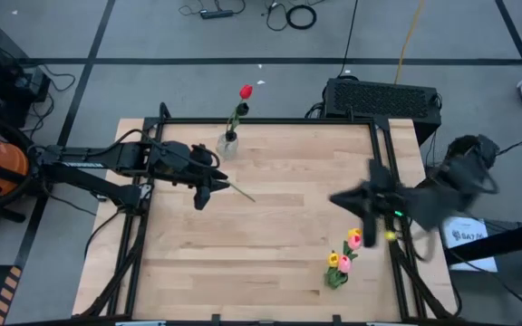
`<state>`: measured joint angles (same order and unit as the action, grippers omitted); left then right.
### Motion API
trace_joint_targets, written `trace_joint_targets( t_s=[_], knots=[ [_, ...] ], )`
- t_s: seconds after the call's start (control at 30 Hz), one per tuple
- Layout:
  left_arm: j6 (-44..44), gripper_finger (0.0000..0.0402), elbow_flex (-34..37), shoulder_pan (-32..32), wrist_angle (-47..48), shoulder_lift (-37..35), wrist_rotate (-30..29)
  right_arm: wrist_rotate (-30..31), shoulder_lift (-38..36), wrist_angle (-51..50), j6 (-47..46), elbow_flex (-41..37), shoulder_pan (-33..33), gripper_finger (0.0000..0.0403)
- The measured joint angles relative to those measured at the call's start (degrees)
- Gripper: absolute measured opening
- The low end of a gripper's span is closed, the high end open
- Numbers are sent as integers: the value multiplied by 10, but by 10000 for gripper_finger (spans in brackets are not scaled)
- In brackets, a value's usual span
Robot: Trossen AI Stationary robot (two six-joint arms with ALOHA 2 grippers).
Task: Sort flowers into vase by color
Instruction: Put the red tulip into the transparent flower vase
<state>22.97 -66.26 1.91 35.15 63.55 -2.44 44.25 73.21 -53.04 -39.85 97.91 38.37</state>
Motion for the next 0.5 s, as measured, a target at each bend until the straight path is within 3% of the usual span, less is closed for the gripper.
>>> trace_joint_targets(
  t_s=[0.1, 0.27, 0.5],
  knots=[
    [-16, 134, 0, 0, 4, 0, 0, -102, 26, 46, 71, 0, -101, 1],
    [-43, 134, 0, -3, 20, 0, 0, -272, 100, 49, 109, 0, -244, 0],
    [-70, 134, 0, -14, 75, 0, 0, -371, 186, 27, 125, -1, -370, 0]
  ],
)
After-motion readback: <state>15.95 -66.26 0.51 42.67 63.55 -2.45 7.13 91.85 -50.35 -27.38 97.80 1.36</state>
